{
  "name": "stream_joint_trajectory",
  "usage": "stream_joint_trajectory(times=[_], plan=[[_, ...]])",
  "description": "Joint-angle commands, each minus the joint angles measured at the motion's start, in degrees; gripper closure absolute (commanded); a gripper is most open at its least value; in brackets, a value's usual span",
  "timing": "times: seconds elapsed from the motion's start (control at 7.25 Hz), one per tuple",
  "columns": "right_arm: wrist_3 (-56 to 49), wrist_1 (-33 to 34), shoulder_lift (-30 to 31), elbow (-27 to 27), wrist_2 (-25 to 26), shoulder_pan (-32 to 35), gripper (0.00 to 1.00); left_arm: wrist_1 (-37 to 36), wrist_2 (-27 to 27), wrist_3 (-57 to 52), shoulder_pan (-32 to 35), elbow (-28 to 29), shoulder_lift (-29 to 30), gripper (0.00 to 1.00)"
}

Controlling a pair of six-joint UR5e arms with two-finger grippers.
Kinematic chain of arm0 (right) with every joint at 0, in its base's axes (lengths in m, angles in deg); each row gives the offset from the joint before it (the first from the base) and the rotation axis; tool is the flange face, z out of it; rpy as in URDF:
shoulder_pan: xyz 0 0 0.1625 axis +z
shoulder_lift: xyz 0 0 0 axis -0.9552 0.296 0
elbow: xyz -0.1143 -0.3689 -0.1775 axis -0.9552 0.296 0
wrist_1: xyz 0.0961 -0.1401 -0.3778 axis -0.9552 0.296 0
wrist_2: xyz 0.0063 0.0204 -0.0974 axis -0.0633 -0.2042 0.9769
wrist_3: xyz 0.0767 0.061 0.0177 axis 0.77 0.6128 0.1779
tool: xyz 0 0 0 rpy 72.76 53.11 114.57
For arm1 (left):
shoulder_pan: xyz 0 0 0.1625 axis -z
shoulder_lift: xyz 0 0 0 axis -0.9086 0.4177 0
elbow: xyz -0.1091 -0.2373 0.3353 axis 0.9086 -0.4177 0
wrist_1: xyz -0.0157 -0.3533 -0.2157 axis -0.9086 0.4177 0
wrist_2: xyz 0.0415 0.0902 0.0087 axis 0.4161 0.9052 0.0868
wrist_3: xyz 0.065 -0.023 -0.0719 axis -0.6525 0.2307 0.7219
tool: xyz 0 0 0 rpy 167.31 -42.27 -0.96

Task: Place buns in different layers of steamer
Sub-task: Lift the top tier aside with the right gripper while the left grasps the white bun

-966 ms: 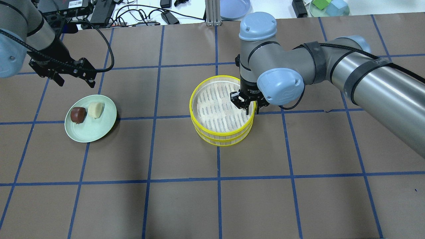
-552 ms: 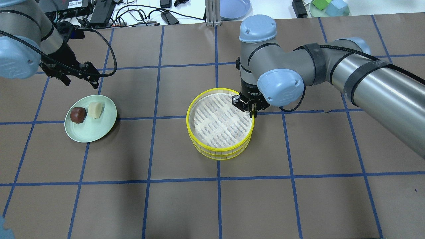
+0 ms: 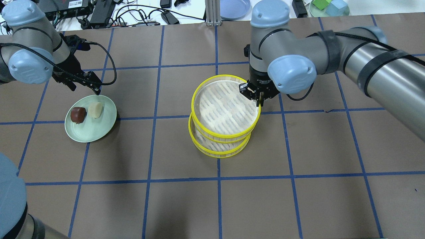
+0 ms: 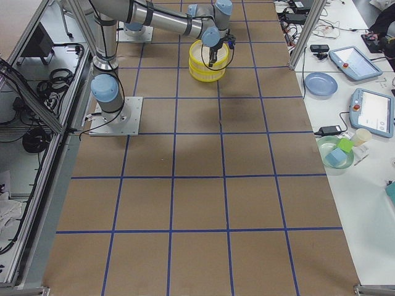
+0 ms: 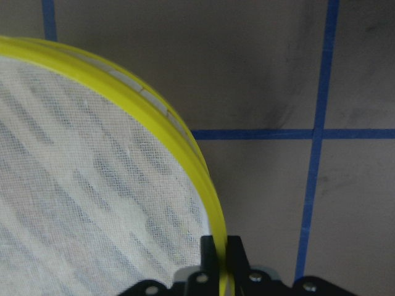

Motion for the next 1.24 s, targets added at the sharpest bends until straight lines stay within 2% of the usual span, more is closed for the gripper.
stream_joint_trajectory(times=[0.0,0.28,0.55,1.1], plan=[[-10.1,-7.5,1.8,4.3,1.7,-7.7,1.0,-0.3,0.1,-0.2,-0.4,-0.1,0.5,0.0],[-21.8,-11.5,4.8,4.3,7.6,-14.2,1.0,-0.3,0.2,-0.6,-0.4,-0.1,1.6,0.0],[-27.0,-13.8,8.1,4.3,8.3,-19.4,1.0,-0.6,0.4,-2.2,-0.4,-0.2,3.1,0.0],[-27.9,-14.2,9.2,3.2,7.6,-19.4,1.0,-1.1,0.8,-2.5,-1.4,-0.4,7.2,0.01]])
